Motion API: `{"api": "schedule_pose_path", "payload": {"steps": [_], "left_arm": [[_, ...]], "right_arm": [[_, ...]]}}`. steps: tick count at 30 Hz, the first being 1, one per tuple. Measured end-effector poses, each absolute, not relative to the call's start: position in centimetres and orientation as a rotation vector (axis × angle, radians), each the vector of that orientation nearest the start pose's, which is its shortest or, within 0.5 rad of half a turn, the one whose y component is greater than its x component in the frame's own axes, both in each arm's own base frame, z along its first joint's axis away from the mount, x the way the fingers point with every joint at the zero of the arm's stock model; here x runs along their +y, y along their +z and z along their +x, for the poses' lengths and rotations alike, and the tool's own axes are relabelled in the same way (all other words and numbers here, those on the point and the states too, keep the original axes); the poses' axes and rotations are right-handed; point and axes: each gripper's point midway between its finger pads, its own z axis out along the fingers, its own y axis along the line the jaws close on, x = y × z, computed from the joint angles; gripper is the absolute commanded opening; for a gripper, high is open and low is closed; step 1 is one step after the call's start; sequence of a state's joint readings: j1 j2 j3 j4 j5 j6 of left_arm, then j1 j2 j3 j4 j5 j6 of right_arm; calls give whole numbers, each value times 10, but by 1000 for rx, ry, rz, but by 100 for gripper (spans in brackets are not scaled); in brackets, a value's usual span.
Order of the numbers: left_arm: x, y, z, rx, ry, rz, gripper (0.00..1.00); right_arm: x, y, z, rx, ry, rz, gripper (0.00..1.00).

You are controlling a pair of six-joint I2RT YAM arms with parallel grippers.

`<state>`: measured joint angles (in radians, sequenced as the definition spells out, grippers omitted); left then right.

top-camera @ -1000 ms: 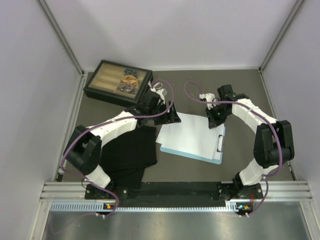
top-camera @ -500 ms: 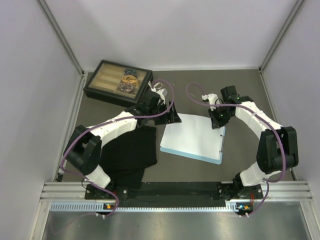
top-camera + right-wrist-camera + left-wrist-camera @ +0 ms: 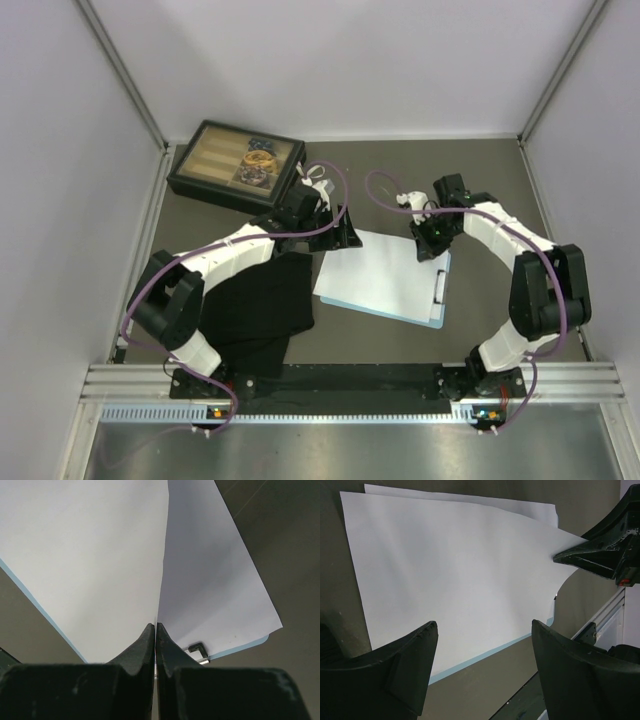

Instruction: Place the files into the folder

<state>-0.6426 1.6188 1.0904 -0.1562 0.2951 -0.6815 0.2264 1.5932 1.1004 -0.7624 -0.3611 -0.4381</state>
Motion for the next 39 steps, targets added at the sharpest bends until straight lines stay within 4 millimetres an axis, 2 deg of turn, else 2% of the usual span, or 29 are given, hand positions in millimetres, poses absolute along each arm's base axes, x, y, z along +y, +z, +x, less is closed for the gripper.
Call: {"api": "schedule_pose_path", "payload": {"steps": [13,16,21,22,28,31,36,37,39], "left_arm": [[-325,132,305,2420,-1008,130,80],[-325,132,305,2419,-1011,131,80],[-326,133,305,2417,-1017,134,80],[-326,134,305,2416,-1019,135,80],[-328,132,305,2419,-1026,140,80],[-328,130,304,2424,-1028,141,80],[-328,128,304,2429,-1026,141,80],[-328,128,304,2428,-1027,141,80],[-329,129,304,2428,-1030,138,80]], "right_arm": [[109,63,295,2602,410,-972,0],[106,62,298,2605,388,-966,4],[105,60,299,2612,373,-959,17],[105,59,299,2617,372,-954,23],[103,51,299,2655,357,-927,43],[100,49,302,2670,326,-901,49],[94,64,319,2682,238,-782,61],[92,70,326,2680,209,-739,71],[88,83,337,2672,148,-652,82]]}}
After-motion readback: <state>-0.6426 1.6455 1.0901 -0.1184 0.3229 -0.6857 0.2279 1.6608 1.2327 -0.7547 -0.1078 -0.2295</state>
